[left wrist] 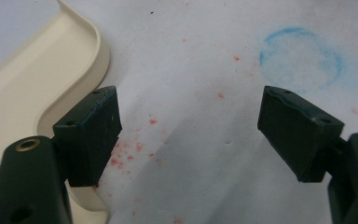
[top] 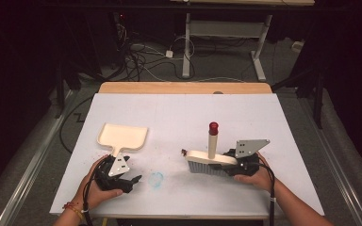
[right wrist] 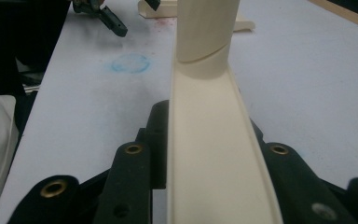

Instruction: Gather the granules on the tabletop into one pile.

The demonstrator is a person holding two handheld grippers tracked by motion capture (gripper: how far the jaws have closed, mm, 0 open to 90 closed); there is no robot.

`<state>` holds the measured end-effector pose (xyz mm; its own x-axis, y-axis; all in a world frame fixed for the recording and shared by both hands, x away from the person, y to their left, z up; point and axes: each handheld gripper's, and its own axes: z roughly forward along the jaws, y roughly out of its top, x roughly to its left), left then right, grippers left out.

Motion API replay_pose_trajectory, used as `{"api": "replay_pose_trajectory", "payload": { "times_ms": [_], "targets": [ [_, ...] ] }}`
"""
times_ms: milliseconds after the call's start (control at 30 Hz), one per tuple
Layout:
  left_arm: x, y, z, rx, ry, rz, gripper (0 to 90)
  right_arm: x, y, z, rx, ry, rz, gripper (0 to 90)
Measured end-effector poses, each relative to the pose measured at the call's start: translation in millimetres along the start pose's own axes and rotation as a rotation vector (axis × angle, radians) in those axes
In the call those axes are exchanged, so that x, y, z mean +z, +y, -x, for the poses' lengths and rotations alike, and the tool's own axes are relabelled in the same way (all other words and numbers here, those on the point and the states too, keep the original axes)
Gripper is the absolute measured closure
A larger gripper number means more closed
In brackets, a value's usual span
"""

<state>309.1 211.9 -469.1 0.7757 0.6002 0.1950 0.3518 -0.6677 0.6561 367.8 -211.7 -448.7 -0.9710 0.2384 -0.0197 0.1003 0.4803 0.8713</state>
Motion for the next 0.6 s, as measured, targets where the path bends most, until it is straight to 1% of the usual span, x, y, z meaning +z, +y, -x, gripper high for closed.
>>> {"api": "replay_pose_trajectory", "payload": {
  "times_ms": [67, 100, 167, 200, 267, 300, 333, 367, 400, 433, 500, 567, 600],
  "targets": [
    [0.2, 0.1, -0.2, 0.001, 0.001, -0.001, 20.4, -0.4, 1.5, 0.3, -0.004, 0.001, 0.010, 67.9],
    [0.3, 0.1, -0.2, 0.002, 0.000, -0.002, 20.4, -1.6, 2.6, -0.1, -0.003, -0.013, 0.014, 67.9],
    [0.2, 0.2, 0.0, 0.003, 0.001, -0.002, 20.4, -5.2, 4.3, 0.3, 0.011, -0.023, 0.038, 67.9],
    [-0.1, 0.3, 0.0, 0.005, 0.001, -0.001, 20.4, -7.3, 5.3, -0.5, 0.020, -0.042, 0.046, 67.9],
    [-1.2, 0.3, 0.2, 0.003, 0.003, 0.003, 20.4, -11.8, 7.1, -3.0, 0.042, -0.061, 0.072, 67.8],
    [-1.6, 0.1, 0.1, 0.002, 0.002, 0.006, 20.4, -14.1, 8.8, -5.9, 0.050, -0.093, 0.076, 67.8],
    [-2.0, -0.1, -0.2, 0.005, 0.004, 0.007, 20.4, -16.5, 10.5, -9.3, 0.060, -0.111, 0.082, 67.9],
    [-2.2, -0.4, -0.3, 0.003, 0.005, 0.008, 20.4, -19.1, 11.9, -12.3, 0.063, -0.111, 0.089, 67.8],
    [-2.3, -0.7, -0.4, -0.001, 0.005, 0.008, 20.4, -21.1, 13.7, -16.5, 0.071, -0.147, 0.085, 67.9],
    [-2.4, -0.9, -0.4, -0.002, 0.005, 0.008, 20.4, -22.4, 15.1, -21.0, 0.088, -0.205, 0.080, 67.8],
    [-3.0, -0.9, -0.4, 0.001, 0.006, 0.010, 20.4, -25.0, 15.0, -27.5, 0.110, -0.266, 0.081, 67.8],
    [-3.7, -0.8, 0.0, 0.002, 0.007, 0.013, 20.4, -24.6, 13.7, -33.7, 0.134, -0.390, 0.062, 67.8],
    [-4.1, -0.6, 0.1, 0.002, 0.008, 0.016, 20.4, -24.0, 11.6, -35.9, 0.152, -0.441, 0.061, 67.8]
  ]
}}
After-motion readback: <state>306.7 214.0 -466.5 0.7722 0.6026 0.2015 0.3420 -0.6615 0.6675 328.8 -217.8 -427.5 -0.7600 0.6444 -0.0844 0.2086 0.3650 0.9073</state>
